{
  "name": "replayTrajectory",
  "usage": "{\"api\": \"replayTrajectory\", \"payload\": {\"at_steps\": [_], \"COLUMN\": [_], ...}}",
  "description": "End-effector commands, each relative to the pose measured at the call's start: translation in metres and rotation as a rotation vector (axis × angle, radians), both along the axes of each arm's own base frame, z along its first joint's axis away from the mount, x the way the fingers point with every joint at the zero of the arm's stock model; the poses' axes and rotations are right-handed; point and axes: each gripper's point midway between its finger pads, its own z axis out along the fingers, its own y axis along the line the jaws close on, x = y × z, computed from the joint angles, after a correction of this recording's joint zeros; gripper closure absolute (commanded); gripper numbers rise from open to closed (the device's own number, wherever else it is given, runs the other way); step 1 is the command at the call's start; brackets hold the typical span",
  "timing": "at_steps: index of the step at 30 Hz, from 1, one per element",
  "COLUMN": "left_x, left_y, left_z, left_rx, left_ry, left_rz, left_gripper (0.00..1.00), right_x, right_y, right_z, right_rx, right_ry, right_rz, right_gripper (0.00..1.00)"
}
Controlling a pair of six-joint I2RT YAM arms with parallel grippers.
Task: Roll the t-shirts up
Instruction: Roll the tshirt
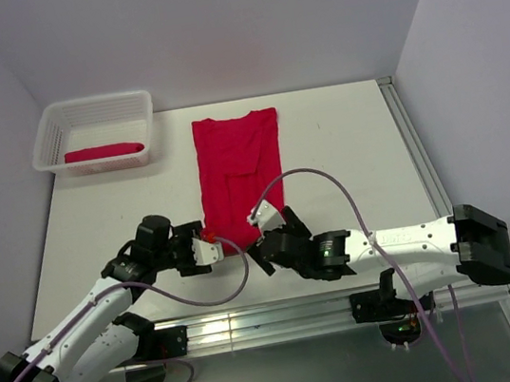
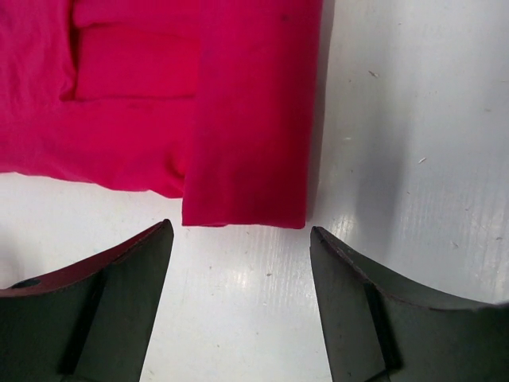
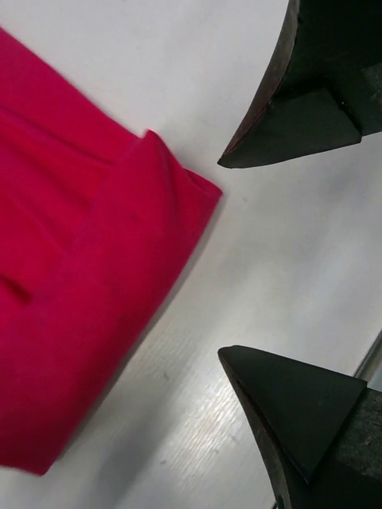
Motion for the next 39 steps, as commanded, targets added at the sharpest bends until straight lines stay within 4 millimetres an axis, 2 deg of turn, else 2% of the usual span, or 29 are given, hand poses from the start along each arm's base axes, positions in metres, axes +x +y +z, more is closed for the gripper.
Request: {"api": "replayTrajectory", "payload": {"at_steps": [1,3,4,6,7,8,9,10,12,15,16,18,19,25,29,32,36,39], "left_x": [0.007,0.007,0.006,0.006,0.006,0.007,0.007,0.008,0.011,0.012,0.010,0.008,0.007,-0.007,-0.019,-0.028,-0.035,-0.039], "left_y": [-0.006,-0.008,-0.009,-0.011,-0.011,-0.012,-0.013,-0.013,-0.015,-0.016,-0.018,-0.020,-0.020,-0.026,-0.024,-0.023,-0.024,-0.024], "left_z": [0.014,0.014,0.014,0.016,0.016,0.018,0.019,0.019,0.021,0.022,0.022,0.024,0.024,0.026,0.016,0.007,-0.004,-0.009], "left_rx": [-0.010,-0.020,-0.024,-0.036,-0.038,-0.049,-0.052,-0.054,-0.063,-0.047,-0.044,-0.040,-0.043,-0.054,-0.022,-0.008,0.001,-0.012], "left_ry": [-0.121,-0.140,-0.146,-0.165,-0.170,-0.178,-0.182,-0.187,-0.201,-0.229,-0.235,-0.229,-0.222,-0.188,-0.166,-0.143,-0.120,-0.084], "left_rz": [-0.020,-0.028,-0.034,-0.042,-0.045,-0.046,-0.047,-0.048,-0.043,-0.053,-0.063,-0.076,-0.077,-0.125,-0.153,-0.169,-0.182,-0.173], "left_gripper": [0.25,0.25,0.25,0.25,0.26,0.26,0.26,0.26,0.26,0.26,0.26,0.26,0.26,0.26,0.27,0.27,0.27,0.28], "right_x": [0.011,0.013,0.014,0.022,0.023,0.021,0.018,0.012,0.002,0.006,0.008,0.018,0.018,0.012,0.010,0.006,0.000,0.003], "right_y": [0.011,0.004,-0.003,-0.015,-0.027,-0.021,-0.025,-0.034,-0.033,-0.038,-0.044,-0.056,-0.059,-0.044,-0.040,-0.035,-0.022,-0.019], "right_z": [0.039,0.046,0.041,0.056,0.049,0.059,0.070,0.047,0.043,0.055,0.054,0.068,0.063,0.044,0.029,0.022,0.032,0.052], "right_rx": [-0.087,-0.151,-0.182,-0.172,-0.192,-0.118,-0.096,-0.134,-0.118,-0.121,-0.165,-0.206,-0.235,-0.319,-0.388,-0.375,-0.175,0.008], "right_ry": [-0.135,-0.188,-0.207,-0.293,-0.319,-0.372,-0.425,-0.434,-0.425,-0.444,-0.456,-0.530,-0.538,-0.558,-0.539,-0.503,-0.477,-0.463], "right_rz": [0.069,0.103,0.103,0.021,-0.003,-0.024,0.015,0.071,0.153,0.117,0.106,0.025,0.041,0.255,0.333,0.346,0.313,0.233], "right_gripper": [0.00,0.00,0.00,0.00,0.00,0.00,0.00,0.00,0.00,0.00,0.00,0.00,0.00,0.00,0.03,0.05,0.05,0.04]}}
